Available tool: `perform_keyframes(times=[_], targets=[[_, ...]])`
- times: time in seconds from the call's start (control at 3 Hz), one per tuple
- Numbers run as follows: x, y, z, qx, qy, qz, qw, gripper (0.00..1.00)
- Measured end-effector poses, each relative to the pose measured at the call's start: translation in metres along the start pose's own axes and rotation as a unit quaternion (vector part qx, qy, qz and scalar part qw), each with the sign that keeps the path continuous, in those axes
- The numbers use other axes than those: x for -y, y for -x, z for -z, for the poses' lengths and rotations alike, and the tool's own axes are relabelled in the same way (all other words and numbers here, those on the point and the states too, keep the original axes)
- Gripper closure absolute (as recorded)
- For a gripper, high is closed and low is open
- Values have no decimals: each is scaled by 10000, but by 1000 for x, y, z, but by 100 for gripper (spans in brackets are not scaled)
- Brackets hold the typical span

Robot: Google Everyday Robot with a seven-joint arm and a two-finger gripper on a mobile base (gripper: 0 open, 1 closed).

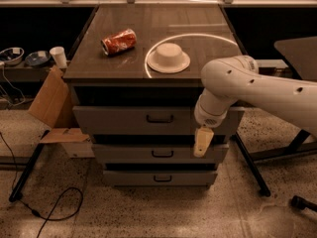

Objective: Close top drawer

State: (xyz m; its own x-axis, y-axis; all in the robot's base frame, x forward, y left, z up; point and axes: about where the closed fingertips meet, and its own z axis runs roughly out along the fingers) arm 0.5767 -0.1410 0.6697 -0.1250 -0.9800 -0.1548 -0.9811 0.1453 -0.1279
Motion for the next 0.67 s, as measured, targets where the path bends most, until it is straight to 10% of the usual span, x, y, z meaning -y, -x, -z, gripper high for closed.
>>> perform_keyframes(times=[0.67], targets=[[-1, 2, -1, 139, 104, -85, 9998, 0]])
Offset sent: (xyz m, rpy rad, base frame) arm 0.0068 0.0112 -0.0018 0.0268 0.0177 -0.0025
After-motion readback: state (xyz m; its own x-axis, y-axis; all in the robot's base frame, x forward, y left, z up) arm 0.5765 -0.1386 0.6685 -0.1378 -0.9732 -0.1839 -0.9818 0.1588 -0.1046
